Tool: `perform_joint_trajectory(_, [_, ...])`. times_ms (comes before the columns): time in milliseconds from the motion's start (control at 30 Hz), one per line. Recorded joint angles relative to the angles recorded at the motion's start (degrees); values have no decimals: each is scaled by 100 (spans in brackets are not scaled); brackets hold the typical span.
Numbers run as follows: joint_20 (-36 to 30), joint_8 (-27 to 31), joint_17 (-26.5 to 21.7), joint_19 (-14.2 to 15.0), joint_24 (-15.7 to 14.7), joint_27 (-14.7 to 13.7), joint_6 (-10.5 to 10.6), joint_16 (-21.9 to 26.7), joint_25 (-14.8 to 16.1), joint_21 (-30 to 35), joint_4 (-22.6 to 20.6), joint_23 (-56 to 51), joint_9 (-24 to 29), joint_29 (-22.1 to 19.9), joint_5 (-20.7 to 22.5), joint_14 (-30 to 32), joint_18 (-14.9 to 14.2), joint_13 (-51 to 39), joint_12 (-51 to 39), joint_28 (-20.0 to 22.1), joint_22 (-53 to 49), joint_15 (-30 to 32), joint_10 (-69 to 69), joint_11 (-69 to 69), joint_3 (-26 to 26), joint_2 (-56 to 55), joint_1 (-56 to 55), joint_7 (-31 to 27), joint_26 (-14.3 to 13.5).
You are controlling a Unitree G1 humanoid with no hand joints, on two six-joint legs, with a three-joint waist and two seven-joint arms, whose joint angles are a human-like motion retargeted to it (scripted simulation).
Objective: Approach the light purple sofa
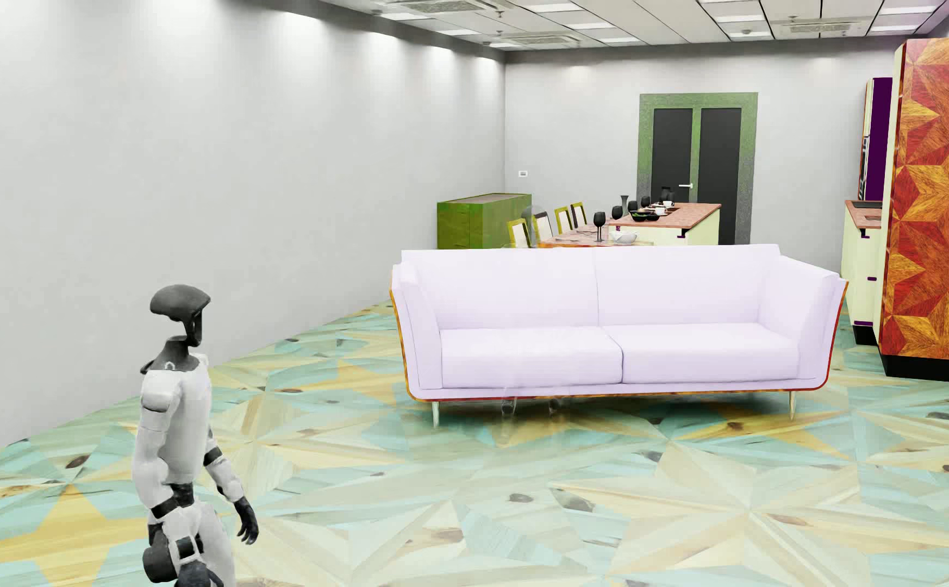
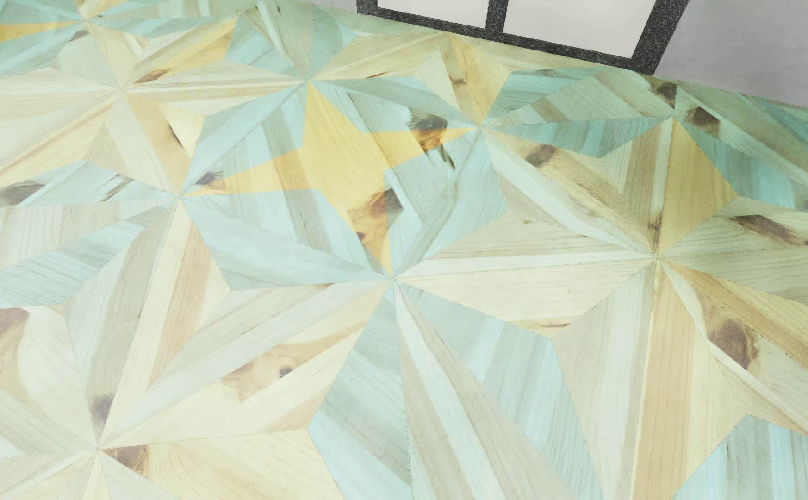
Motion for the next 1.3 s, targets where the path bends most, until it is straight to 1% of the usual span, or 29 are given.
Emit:
perform_joint_trajectory(33, [69,-32,-11,-8,-127,-47,-8,1,28,-36,-11,-82,2,-37,-13,-17,-5,-16,-77,98,-108,-23,30,18,-16,13,-13,-44,-90])
perform_joint_trajectory(133, [17,-90,-37,24,-93,-116,-29,93,68,-71,-23,-277,8,-122,-34,-137,20,-100,-214,373,-438,-153,105,94,-48,12,-35,-118,-230])
perform_joint_trajectory(200, [28,-157,-44,57,-126,-171,-40,137,82,-48,2,-403,24,-125,-52,-325,-1,-136,-224,397,-580,-343,307,205,-67,-20,-114,-172,-271])
perform_joint_trajectory(267, [-7,-244,-28,-38,-157,-238,-48,185,108,-26,34,-536,36,-145,-58,-530,-78,-114,-218,333,-517,-576,451,292,-97,5,-142,-227,-237])
perform_joint_trajectory(367, [-109,-419,67,-65,-126,-191,-62,264,249,-32,27,-687,17,-123,-98,-681,-129,-109,-132,118,-222,-784,542,242,-138,160,-128,-334,-47])
perform_joint_trajectory(433, [-157,-666,81,113,-126,-244,-45,327,344,-34,18,-829,7,-108,-172,-809,-92,17,-134,-34,34,-818,1047,240,-142,226,-447,-550,73])
perform_joint_trajectory(467, [-171,-836,67,174,-136,-268,-19,359,307,-3,29,-901,16,-137,-228,-798,-74,82,-127,-78,114,-832,1473,268,-140,250,-725,-633,96])
perform_joint_trajectory(500, [-162,-1012,50,163,-151,-270,14,389,247,47,83,-959,33,-193,-283,-709,-182,125,-93,-80,131,-795,1970,280,-137,296,-1033,-603,92])
perform_joint_trajectory(567, [-51,-1391,-7,344,-208,-201,77,440,89,287,293,-965,74,-280,-422,-515,-310,121,65,27,45,-817,2922,246,-99,436,-1661,-308,38])
perform_joint_trajectory(633, [113,-1765,-175,562,-240,-264,99,488,-169,703,662,-786,85,-99,-565,-436,-57,-11,337,97,-172,-825,3427,64,-26,663,-2227,261,-39])
perform_joint_trajectory(667, [201,-1956,-227,677,-211,-310,91,478,-252,898,863,-740,75,84,-624,-425,-5,-133,441,137,-297,-807,3478,-62,18,801,-2510,476,-55])
perform_joint_trajectory(700, [327,-2141,-267,803,-165,-378,77,511,-261,1031,1078,-765,75,257,-670,-460,142,-235,560,181,-457,-819,3458,-172,64,946,-2822,627,-102])
perform_joint_trajectory(767, [675,-2471,-302,1070,-16,-526,50,613,-152,1047,1527,-980,81,382,-748,-439,585,-386,831,264,-893,-892,3203,-325,153,1231,-3443,882,-239])
perform_joint_trajectory(800, [883,-2584,-297,1094,99,-559,46,660,-1,964,1732,-1112,91,305,-747,-504,832,-434,949,302,-1159,-910,2987,-340,194,1350,-3699,1046,-297])
perform_joint_trajectory(833, [1079,-2649,-283,1096,246,-576,47,704,195,806,1776,-1243,101,173,-724,-552,1000,-431,1029,342,-1437,-827,2777,-322,243,1465,-3922,1071,-347])
perform_joint_trajectory(867, [1244,-2675,-312,1096,419,-584,51,746,406,571,1630,-1385,107,13,-743,-423,967,-342,1134,367,-1755,-600,2678,-276,292,1614,-4065,984,-445])
perform_joint_trajectory(900, [1314,-2725,-369,1098,630,-589,52,696,577,276,1293,-1537,104,-182,-900,-254,1221,-147,1123,379,-2019,-150,2779,-95,335,1735,-4026,807,-513])
perform_joint_trajectory(933, [1317,-2717,-425,1151,840,-538,40,568,699,-3,974,-1731,96,-407,-1258,-394,1248,152,951,388,-2131,595,2871,388,340,1754,-3878,809,-583])
perform_joint_trajectory(967, [1291,-2590,-474,889,1021,-478,-3,431,771,-267,574,-1836,100,-612,-1765,-642,1291,487,781,388,-2242,1655,2866,1173,306,1582,-3640,813,-682])
perform_joint_trajectory(1000, [1252,-2591,-498,-28,1175,-379,-73,322,782,-458,173,-1818,120,-721,-2267,-896,1301,788,625,376,-2386,2188,2809,2160,233,1217,-3353,817,-800])
perform_joint_trajectory(1033, [1201,-1402,-528,-494,1290,-237,-122,237,721,-543,-269,-1702,179,-681,-1919,-1110,1291,1024,471,366,-2556,1623,2672,3454,50,292,-2999,719,-929])
perform_joint_trajectory(1067, [1142,-399,-546,-251,1343,-91,-145,169,595,-541,-626,-1525,229,-506,-1170,-1253,1264,1196,298,373,-2714,1109,2389,4524,-94,-641,-2555,583,-1040])
perform_joint_trajectory(1100, [1076,61,-516,123,1345,30,-145,130,449,-501,-888,-1316,253,-275,-544,-1328,1218,1314,112,383,-2818,712,1967,4996,-186,-1403,-2023,424,-1102])
perform_joint_trajectory(1133, [984,178,-435,314,1331,136,-125,133,339,-486,-1076,-1100,261,-42,-182,-1366,1164,1396,-74,361,-2868,424,1504,4957,-259,-2073,-1446,257,-1113])
perform_joint_trajectory(1167, [842,188,-332,308,1327,226,-89,184,280,-509,-1210,-914,263,187,38,-1411,1114,1465,-276,273,-2888,238,1088,4506,-335,-2631,-874,109,-1094])
perform_joint_trajectory(1200, [634,40,-229,227,1331,270,-52,275,241,-540,-1313,-803,269,422,58,-1478,1068,1550,-530,117,-2893,130,733,3730,-414,-3062,-312,-43,-1072])
perform_joint_trajectory(1233, [366,-224,-141,73,1313,243,-23,371,185,-567,-1393,-785,288,641,-38,-1552,1017,1672,-848,-53,-2867,248,437,2668,-497,-3323,251,-219,-1062])
perform_joint_trajectory(1267, [85,-446,-34,-234,1239,159,4,456,111,-589,-1389,-846,323,766,-43,-1578,951,1809,-1200,-157,-2784,599,154,1372,-577,-3452,811,-426,-1045])
perform_joint_trajectory(1300, [-159,-174,105,145,1086,76,52,495,29,-672,-1306,-943,372,730,161,-1581,841,1952,-1519,-131,-2599,875,-5,95,-661,-3474,1357,-639,-996])
